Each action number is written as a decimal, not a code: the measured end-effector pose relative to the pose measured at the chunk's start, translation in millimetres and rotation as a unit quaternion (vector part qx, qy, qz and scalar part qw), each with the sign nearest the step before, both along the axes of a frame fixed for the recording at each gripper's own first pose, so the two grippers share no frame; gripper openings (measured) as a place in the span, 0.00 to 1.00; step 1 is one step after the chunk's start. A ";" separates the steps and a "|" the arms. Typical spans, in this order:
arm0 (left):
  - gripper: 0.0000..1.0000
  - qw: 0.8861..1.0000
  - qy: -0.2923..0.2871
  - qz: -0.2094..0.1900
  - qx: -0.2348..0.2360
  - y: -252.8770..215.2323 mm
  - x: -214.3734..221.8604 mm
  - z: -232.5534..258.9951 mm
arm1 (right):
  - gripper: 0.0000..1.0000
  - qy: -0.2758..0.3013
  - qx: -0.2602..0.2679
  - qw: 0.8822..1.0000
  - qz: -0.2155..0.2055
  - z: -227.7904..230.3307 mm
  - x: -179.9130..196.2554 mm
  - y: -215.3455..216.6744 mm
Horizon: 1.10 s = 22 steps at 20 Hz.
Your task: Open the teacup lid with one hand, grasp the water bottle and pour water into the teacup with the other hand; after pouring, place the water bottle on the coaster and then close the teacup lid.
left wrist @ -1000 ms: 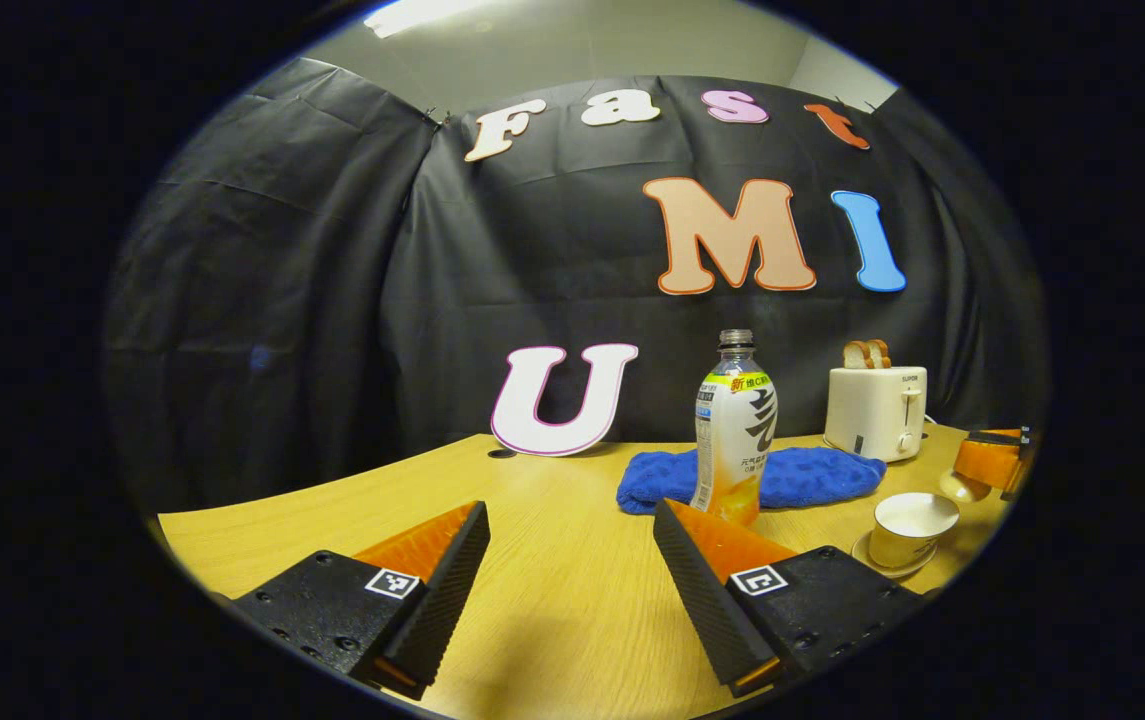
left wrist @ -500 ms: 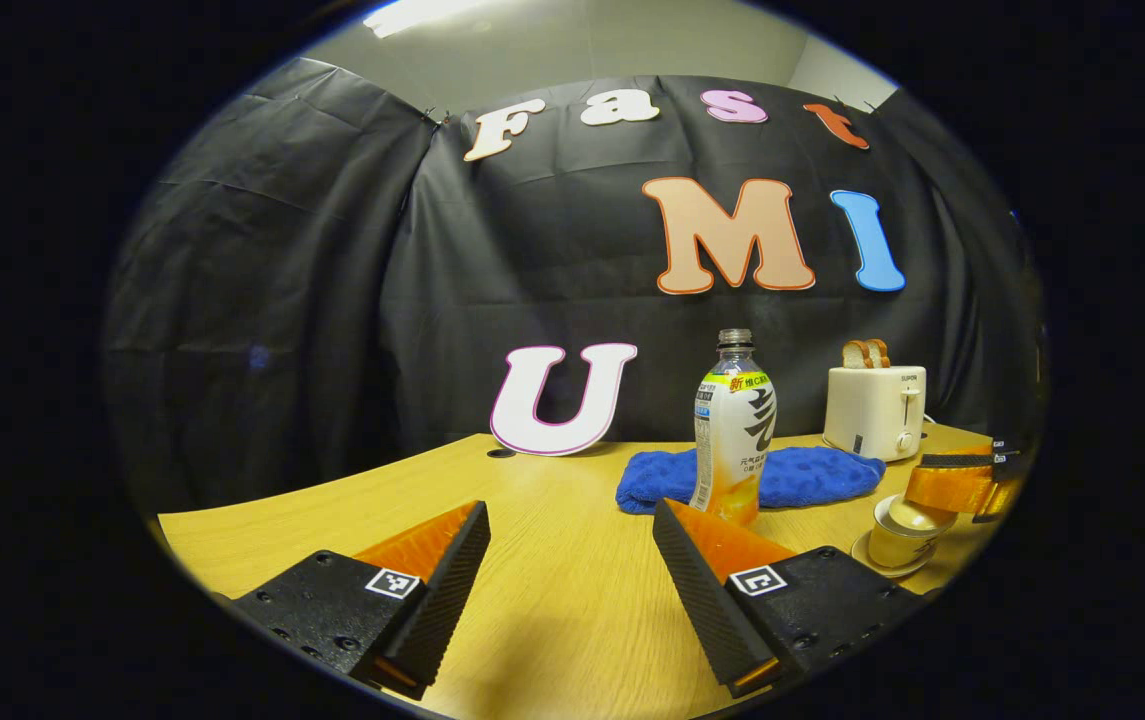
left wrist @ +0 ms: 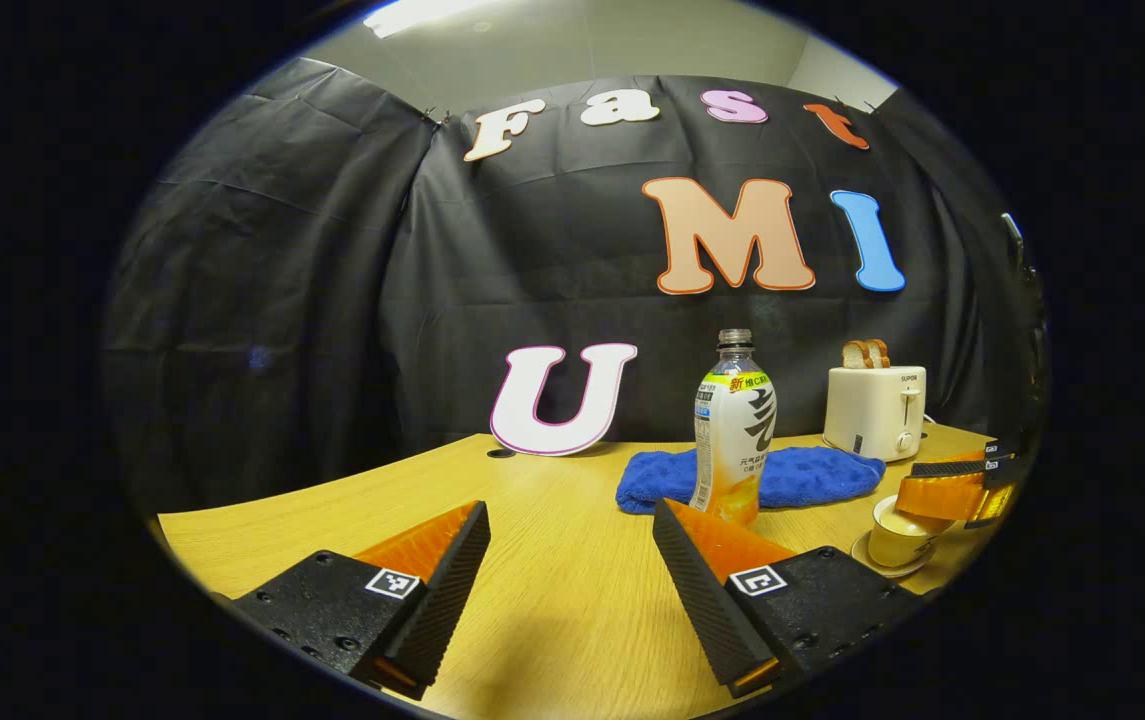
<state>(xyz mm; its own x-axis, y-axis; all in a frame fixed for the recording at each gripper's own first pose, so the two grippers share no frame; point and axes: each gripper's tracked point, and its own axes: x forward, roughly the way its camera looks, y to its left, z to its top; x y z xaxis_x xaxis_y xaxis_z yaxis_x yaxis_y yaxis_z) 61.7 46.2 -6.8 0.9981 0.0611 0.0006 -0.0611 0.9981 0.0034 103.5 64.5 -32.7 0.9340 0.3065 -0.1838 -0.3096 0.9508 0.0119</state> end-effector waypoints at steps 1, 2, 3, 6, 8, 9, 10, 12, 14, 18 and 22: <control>0.96 1.000 0.000 0.000 0.000 0.2 -0.9 0.3 | 0.33 0.000 0.001 1.000 0.001 -0.8 -0.2 0.0; 0.96 1.000 0.000 0.000 0.000 0.4 -0.5 -0.2 | 0.41 0.001 0.003 1.000 0.003 -1.0 -0.6 0.2; 0.96 1.000 0.000 0.000 0.000 0.4 -0.5 -0.4 | 0.49 0.000 0.005 1.000 0.007 0.0 -1.3 0.7; 0.96 1.000 0.000 0.000 0.000 0.4 -0.1 0.2 | 0.73 -0.009 0.006 1.000 0.010 3.2 -3.4 1.9; 0.96 1.000 0.000 0.000 0.000 0.6 -0.5 -0.2 | 0.89 -0.019 0.007 1.000 0.011 6.1 -5.3 0.8; 0.96 1.000 0.000 0.000 0.000 0.5 -0.6 -0.1 | 0.92 -0.025 0.010 1.000 0.011 8.1 -6.6 0.0; 0.96 1.000 0.000 0.000 0.000 0.7 -0.9 0.2 | 0.90 -0.032 0.014 0.999 0.011 10.9 -7.7 -0.6; 0.96 1.000 0.000 0.000 0.000 0.8 -0.6 -0.1 | 0.92 -0.047 0.020 0.999 0.010 16.4 -10.7 -2.3; 0.96 1.000 0.000 0.000 0.000 0.7 -0.7 0.1 | 0.95 -0.064 0.025 0.998 0.009 22.0 -17.1 -5.0; 0.96 1.000 0.000 0.000 0.000 0.7 -0.5 0.1 | 0.93 -0.084 0.027 0.996 -0.004 25.9 -28.9 -15.2; 0.96 1.000 0.000 0.000 0.000 1.2 -0.8 0.2 | 0.92 -0.084 0.026 0.996 -0.013 27.6 -51.2 -27.8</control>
